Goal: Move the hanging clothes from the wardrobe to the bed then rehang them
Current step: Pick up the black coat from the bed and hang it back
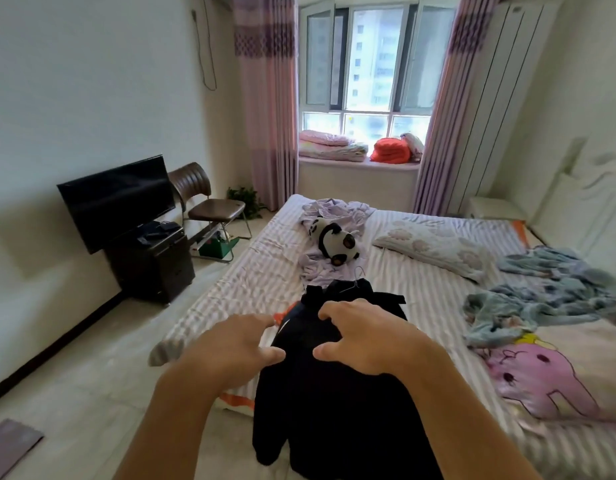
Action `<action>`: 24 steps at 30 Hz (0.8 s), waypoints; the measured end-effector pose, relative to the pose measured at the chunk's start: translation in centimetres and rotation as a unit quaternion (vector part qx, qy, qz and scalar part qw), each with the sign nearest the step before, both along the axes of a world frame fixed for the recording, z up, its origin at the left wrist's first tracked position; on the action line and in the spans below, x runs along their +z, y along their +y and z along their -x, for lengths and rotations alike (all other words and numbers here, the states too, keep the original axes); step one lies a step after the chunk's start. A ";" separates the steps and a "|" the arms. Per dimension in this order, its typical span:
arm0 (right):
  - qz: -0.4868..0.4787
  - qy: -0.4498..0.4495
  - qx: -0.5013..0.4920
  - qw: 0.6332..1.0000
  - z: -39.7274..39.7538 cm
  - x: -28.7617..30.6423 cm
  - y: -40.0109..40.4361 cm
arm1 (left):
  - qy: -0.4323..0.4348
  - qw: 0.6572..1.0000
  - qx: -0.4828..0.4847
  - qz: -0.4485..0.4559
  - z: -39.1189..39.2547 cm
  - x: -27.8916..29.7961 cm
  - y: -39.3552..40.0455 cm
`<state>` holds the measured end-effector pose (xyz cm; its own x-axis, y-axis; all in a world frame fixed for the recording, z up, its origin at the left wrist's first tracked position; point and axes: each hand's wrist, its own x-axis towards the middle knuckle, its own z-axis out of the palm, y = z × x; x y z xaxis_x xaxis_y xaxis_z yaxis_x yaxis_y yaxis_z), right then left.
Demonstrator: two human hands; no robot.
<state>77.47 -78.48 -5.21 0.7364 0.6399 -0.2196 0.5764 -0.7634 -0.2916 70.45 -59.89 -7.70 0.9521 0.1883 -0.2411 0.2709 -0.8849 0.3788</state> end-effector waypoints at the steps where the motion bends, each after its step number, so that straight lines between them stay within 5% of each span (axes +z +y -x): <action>1: 0.000 -0.003 0.001 1.000 -1.5 0.0 -0.4 | 0.001 1.000 -0.002 0.008 -1.6 -0.1 -0.5; 24: 0.003 0.042 -0.091 0.995 -30.0 -5.6 1.8 | 0.018 0.994 -0.111 0.021 -34.5 -6.4 3.0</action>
<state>107.43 -76.71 -10.78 0.8192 0.4959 -0.2880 0.4020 -0.8548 -0.3282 104.97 -56.93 -14.13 0.9599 -0.0351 -0.2781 0.0854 -0.9083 0.4096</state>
